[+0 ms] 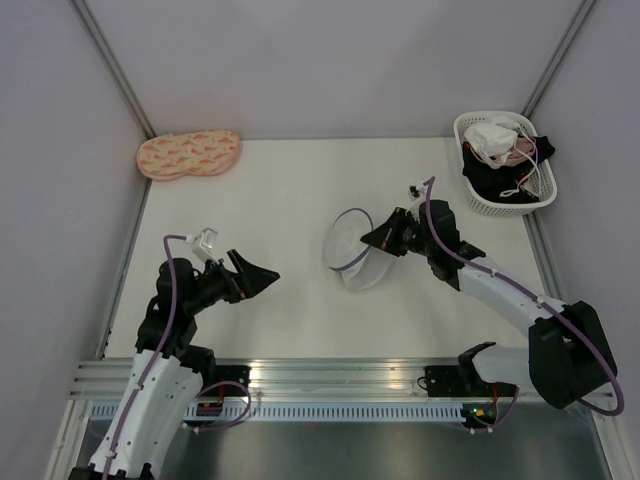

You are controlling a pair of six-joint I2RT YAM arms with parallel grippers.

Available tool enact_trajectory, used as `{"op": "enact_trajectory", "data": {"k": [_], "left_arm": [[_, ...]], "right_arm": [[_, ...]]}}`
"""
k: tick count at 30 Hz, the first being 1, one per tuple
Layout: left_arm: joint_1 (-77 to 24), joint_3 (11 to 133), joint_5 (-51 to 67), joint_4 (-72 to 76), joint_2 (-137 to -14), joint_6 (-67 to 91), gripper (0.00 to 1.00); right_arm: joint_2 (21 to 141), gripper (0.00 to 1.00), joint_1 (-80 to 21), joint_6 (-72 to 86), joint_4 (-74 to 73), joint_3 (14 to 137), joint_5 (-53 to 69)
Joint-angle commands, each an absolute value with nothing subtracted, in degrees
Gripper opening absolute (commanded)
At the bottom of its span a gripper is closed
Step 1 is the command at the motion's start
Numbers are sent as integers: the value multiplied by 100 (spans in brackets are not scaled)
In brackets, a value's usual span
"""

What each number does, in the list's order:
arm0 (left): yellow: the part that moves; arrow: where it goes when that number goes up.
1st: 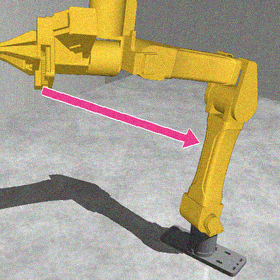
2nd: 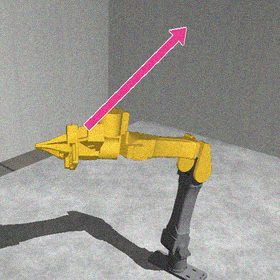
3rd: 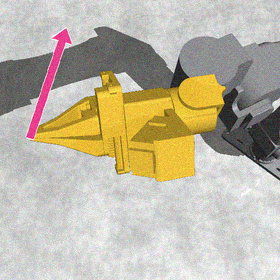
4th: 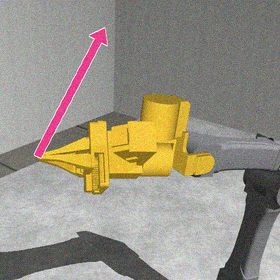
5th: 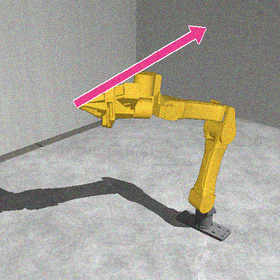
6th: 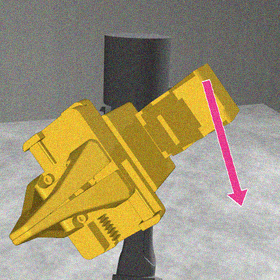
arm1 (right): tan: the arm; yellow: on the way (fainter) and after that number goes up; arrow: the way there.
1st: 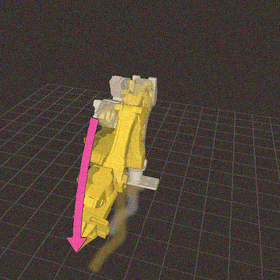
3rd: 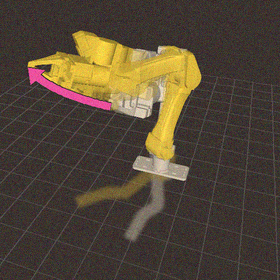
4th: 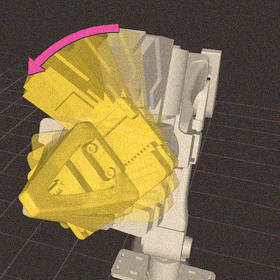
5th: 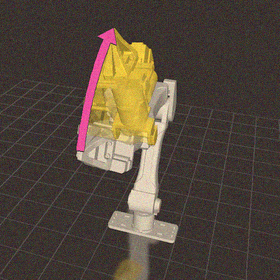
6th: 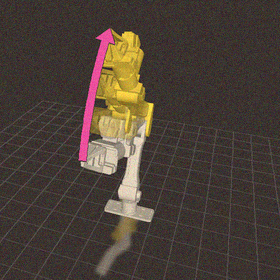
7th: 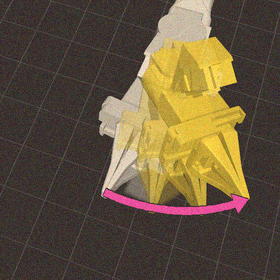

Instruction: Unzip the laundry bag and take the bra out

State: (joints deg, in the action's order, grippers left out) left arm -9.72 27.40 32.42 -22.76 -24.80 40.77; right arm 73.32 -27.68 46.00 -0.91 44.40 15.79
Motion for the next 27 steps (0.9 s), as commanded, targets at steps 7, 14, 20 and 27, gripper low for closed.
{"op": "enact_trajectory", "data": {"k": [7, 14, 20, 27], "left_arm": [[-967, 1003, 4254, 2932, -2970, 6327, 100], [-976, 449, 4535, 5570, -4779, 6952, 100], [-976, 860, 4414, 4030, -5818, 5981, 99], [-976, 1221, 3736, 3111, -5694, 5405, 100]], "right_arm": [[8286, 0, -2320, 8659, 7449, 2559, 4860], [9809, 1, -2276, 10091, 10028, 2250, 4851], [9607, 1, -2172, 10090, 9835, 2347, 5018], [9729, 0, -2030, 10204, 10063, 2303, 5185]]}}
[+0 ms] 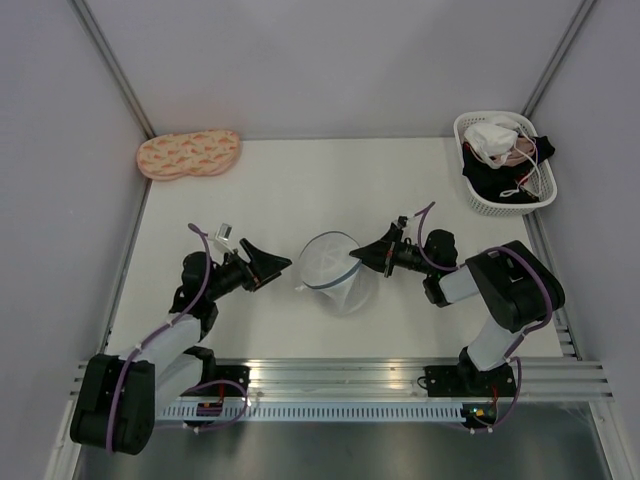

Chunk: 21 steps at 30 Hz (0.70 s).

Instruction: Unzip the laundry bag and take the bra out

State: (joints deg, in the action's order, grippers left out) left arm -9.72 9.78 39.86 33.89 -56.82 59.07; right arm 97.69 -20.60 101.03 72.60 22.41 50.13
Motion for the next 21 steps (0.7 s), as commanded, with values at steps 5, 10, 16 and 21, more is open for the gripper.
{"op": "enact_trajectory", "data": {"k": [5, 10, 16, 21], "left_arm": [[-976, 1257, 4042, 4005, -6677, 6034, 100], [-1063, 1266, 4447, 5866, -7995, 7292, 100], [-1230, 1283, 4368, 8194, -8937, 8627, 100], [-1739, 1617, 4325, 8561, -9641, 9202, 100]], "right_arm": [[9607, 0, -2021, 10195, 10072, 2382, 5247], [9519, 0, -2030, 10248, 10072, 2391, 5282], [9484, 0, -2021, 10239, 10063, 2347, 5291], [9448, 1, -2021, 10239, 10064, 2347, 5256]]}}
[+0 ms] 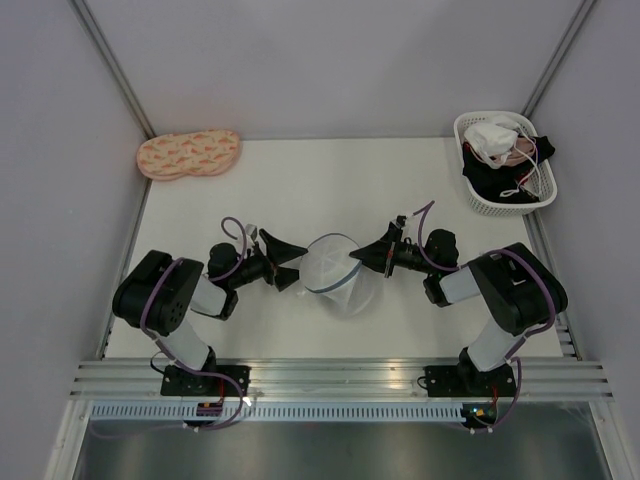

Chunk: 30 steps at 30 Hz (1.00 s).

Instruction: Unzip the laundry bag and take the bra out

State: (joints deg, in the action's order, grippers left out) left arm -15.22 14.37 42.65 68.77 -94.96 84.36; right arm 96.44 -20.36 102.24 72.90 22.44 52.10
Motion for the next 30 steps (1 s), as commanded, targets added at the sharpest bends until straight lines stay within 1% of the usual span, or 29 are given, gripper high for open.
{"op": "enact_trajectory", "data": {"k": [1, 7, 9, 10, 11, 13, 14, 16, 17, 18, 19, 21, 22, 23, 24, 25, 26, 27, 28, 29, 30], "left_arm": [[-1775, 1626, 4333, 8413, -9633, 9298, 100], [-1916, 1643, 4491, 7569, -9133, 9370, 99], [-1925, 1670, 4456, 7331, -8992, 9273, 90], [-1934, 1687, 4465, 7287, -8965, 9264, 84], [-1934, 1679, 4439, 7304, -8965, 9264, 69], [-1934, 1679, 4447, 7383, -8982, 9290, 52], [-1934, 1670, 4447, 7409, -8974, 9307, 34], [-1934, 1644, 4447, 7392, -8947, 9299, 19], [-1934, 1626, 4430, 7366, -8930, 9290, 7], [-1934, 1591, 4421, 7348, -8912, 9273, 4], [-1925, 1547, 4412, 7295, -8860, 9255, 2], [-1934, 1494, 4395, 7251, -8790, 9211, 2], [-1925, 1442, 4377, 7207, -8728, 9202, 2], [-1934, 1424, 4360, 7137, -8614, 9176, 2], [-1925, 1415, 4351, 7050, -8518, 9115, 2], [-1934, 1380, 4307, 6805, -8412, 9071, 2], [-1925, 1362, 4263, 6603, -8098, 8905, 2], [-1925, 1371, 4202, 6296, -7886, 8755, 2], [-1925, 1380, 3992, 5275, -7640, 8554, 2], [-1925, 1423, 3834, 4690, -6950, 8317, 2], [-1934, 1572, 3615, 3910, -6595, 7740, 2]], "right_arm": [[9440, 0, -2021, 10239, 10063, 2347, 5247], [9457, 0, -2021, 10213, 10072, 2355, 5212], [9431, 0, -2021, 10195, 10072, 2347, 5203], [9422, 0, -2030, 10195, 10064, 2347, 5203], [9396, 0, -2022, 10187, 10072, 2329, 5203], [9343, 1, -2021, 10187, 10063, 2312, 5194], [9334, 1, -2021, 10195, 10063, 2303, 5194], [9316, 1, -2030, 10195, 10063, 2303, 5203], [9308, 0, -2022, 10195, 10055, 2294, 5212], [9290, 0, -2021, 10195, 10055, 2303, 5212], [9281, 1, -2021, 10187, 10055, 2303, 5229], [9272, 0, -2021, 10169, 10055, 2329, 5256], [9264, 2, -2021, 10143, 10046, 2347, 5282], [9255, 11, -2021, 10021, 9881, 2364, 5326], [9159, 23, -2030, 9854, 9670, 2408, 5352], [9062, 43, -2022, 9626, 9337, 2426, 5387], [8705, 48, -2013, 8806, 8142, 2513, 5396], [8440, 59, -2021, 8171, 7164, 2609, 5362], [8124, 64, -2021, 7347, 5814, 2793, 5266], [7442, 68, -2030, 6077, 2251, 3535, 4943], [7175, 80, -2091, 4081, 701, 3986, 3626]]}}
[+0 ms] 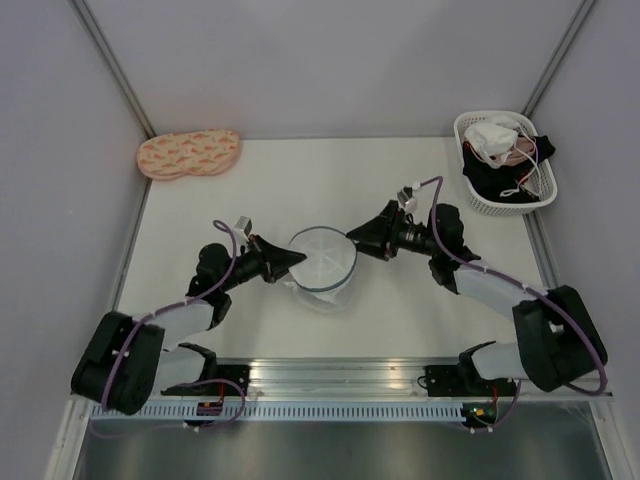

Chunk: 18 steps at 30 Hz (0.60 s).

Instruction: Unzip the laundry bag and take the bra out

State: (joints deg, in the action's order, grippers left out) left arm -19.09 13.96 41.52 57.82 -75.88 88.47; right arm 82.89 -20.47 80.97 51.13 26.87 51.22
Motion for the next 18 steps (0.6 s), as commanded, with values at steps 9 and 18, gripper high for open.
{"op": "enact_trajectory", "data": {"k": [9, 18], "left_arm": [[-2039, 1934, 1170, 448, -4175, 6995, 2], [-2785, 1933, -647, 274, -4798, 8041, 2]], "right_arm": [[6539, 83, -3452, 2768, -2645, 5475, -258], [6355, 81, -5351, 3620, -2154, 5221, -1335]]}}
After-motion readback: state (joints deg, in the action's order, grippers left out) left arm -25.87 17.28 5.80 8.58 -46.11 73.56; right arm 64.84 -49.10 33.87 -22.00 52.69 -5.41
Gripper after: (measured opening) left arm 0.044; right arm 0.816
